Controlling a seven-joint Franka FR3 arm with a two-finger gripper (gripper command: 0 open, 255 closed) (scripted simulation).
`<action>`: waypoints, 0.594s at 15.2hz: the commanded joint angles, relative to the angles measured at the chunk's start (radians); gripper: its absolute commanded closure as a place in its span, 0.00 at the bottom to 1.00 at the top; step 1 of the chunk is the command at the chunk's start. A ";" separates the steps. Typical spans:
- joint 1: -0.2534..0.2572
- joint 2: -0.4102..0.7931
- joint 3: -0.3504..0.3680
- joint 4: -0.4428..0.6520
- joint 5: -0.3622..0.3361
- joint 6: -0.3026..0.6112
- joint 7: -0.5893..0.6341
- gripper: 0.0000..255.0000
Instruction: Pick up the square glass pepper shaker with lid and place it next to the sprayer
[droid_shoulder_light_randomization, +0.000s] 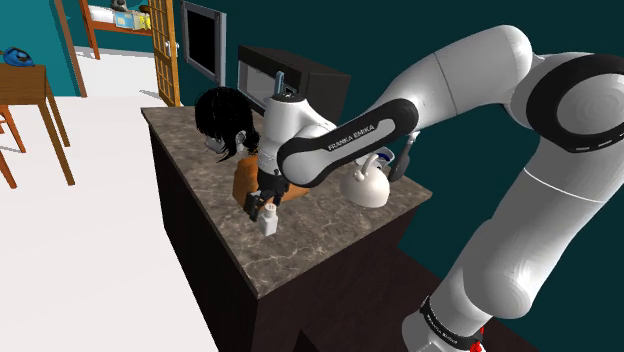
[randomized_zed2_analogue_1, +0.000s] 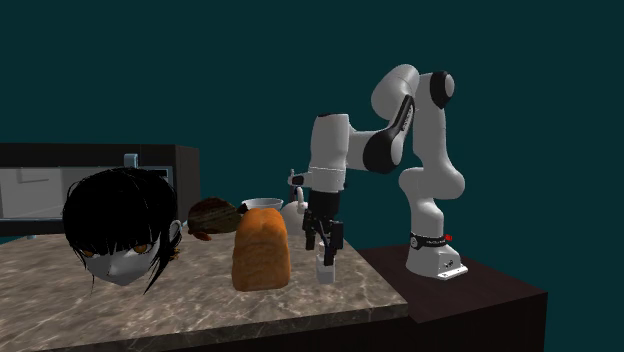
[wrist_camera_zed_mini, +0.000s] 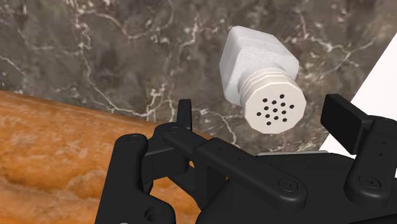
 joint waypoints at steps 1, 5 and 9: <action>0.000 0.004 -0.001 -0.007 -0.003 0.011 0.002 0.00; 0.000 0.004 -0.001 -0.007 -0.003 0.011 0.002 0.00; 0.000 0.004 -0.001 -0.007 -0.003 0.011 0.002 1.00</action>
